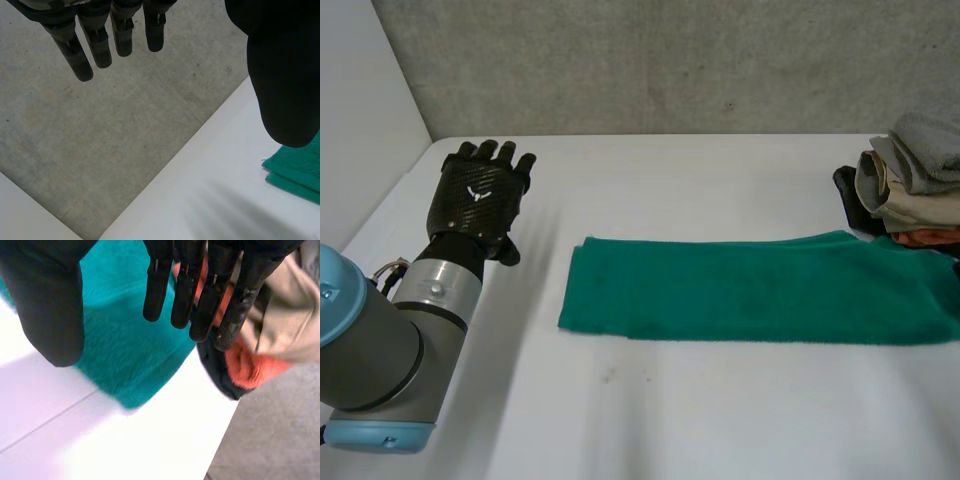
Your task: Fold the laundry.
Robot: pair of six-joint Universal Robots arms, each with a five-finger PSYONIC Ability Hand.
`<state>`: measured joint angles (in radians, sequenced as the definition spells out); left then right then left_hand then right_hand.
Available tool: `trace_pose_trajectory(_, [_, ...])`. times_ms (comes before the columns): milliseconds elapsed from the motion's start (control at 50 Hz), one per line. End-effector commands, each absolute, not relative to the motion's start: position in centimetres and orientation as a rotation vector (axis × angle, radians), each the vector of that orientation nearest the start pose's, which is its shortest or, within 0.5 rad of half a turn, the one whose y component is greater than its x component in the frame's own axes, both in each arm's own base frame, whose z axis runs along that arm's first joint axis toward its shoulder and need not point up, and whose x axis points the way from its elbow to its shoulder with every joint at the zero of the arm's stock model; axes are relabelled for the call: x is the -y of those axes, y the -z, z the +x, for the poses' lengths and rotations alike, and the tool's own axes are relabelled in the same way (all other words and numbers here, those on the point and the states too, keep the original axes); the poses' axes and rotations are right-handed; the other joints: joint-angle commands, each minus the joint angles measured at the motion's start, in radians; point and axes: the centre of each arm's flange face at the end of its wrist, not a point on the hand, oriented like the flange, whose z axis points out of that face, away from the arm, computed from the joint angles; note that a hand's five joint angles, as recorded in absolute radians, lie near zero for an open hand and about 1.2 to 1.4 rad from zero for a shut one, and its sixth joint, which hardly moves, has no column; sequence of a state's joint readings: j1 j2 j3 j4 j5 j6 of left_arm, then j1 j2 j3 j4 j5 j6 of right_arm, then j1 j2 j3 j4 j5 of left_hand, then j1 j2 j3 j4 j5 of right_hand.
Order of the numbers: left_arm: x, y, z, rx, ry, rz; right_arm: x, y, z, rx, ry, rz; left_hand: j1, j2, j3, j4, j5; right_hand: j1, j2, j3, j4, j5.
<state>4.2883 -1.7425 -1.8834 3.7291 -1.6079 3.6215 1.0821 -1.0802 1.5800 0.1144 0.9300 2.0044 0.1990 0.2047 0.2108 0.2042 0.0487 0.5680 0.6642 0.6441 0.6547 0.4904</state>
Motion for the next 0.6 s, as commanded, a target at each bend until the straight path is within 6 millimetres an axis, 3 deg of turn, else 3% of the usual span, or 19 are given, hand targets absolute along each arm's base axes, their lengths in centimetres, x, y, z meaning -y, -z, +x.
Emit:
trace_pose_trajectory(20, [24.9,-21.7,-25.3,-1.872,2.283,0.863,36.4,-13.4,0.8,-2.517,1.765,-1.341,-0.024,-0.030,-0.036,-0.030,-0.049,0.210,0.114,0.134,0.123,0.113])
trace_pose_trajectory(280, [24.3,-21.7,-25.7,-1.875,2.293,0.884,37.6,-11.8,0.1,-2.501,1.818,-1.383,-0.024,-0.030,-0.036,-0.030,-0.049,0.304,0.207,0.227,0.217,0.207])
trace_pose_trajectory(420, [24.3,-21.7,-25.8,-1.875,2.294,0.886,38.1,-10.8,-0.5,-2.515,1.824,-1.376,-0.024,-0.030,-0.036,-0.030,-0.049,0.827,0.731,0.751,0.741,0.730])
trace_pose_trajectory(600, [24.3,-22.0,-25.7,-1.866,2.301,0.877,38.4,-10.8,-0.5,-2.519,1.829,-1.371,-0.024,-0.030,-0.036,-0.030,-0.049,0.828,0.732,0.752,0.742,0.731])
